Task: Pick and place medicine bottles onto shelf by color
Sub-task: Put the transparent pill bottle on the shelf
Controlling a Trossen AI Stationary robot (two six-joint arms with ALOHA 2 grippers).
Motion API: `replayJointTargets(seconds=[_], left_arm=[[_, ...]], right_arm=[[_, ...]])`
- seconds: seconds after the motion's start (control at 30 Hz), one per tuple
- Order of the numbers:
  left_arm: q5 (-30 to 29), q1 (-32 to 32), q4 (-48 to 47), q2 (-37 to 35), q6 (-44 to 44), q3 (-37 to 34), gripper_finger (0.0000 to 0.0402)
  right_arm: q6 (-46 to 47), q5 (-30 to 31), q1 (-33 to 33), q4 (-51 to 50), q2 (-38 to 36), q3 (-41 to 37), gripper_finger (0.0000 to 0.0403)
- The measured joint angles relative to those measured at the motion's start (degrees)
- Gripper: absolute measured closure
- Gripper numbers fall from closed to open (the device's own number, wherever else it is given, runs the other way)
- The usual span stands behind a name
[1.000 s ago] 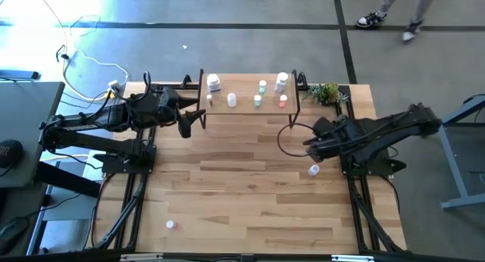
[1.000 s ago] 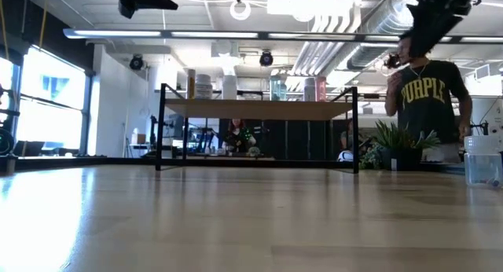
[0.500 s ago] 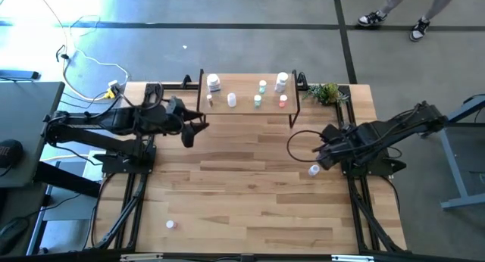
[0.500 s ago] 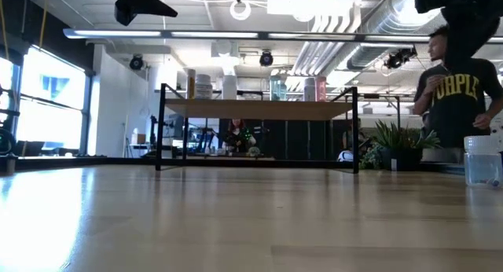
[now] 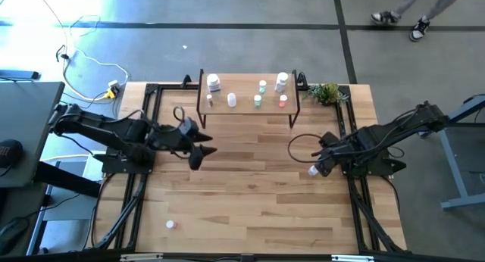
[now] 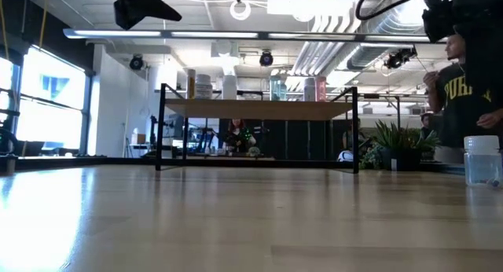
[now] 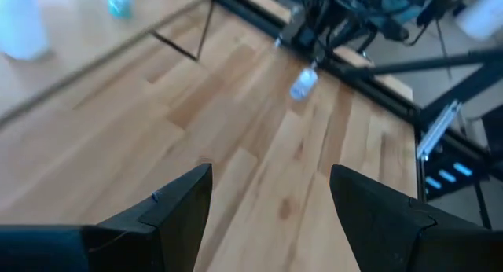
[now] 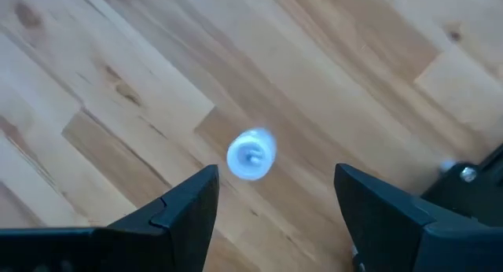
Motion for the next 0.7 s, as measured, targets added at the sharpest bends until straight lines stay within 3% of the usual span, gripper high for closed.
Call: replayJointTargets(seconds=[0.7], left_arm=[[-1.85, -8.85, 0.04, 6.02, -7.37, 0.0, 0.0154]], right_arm=[[9.08, -1.6, 3.41, 12.21, 0.21, -9.77, 0.0158]])
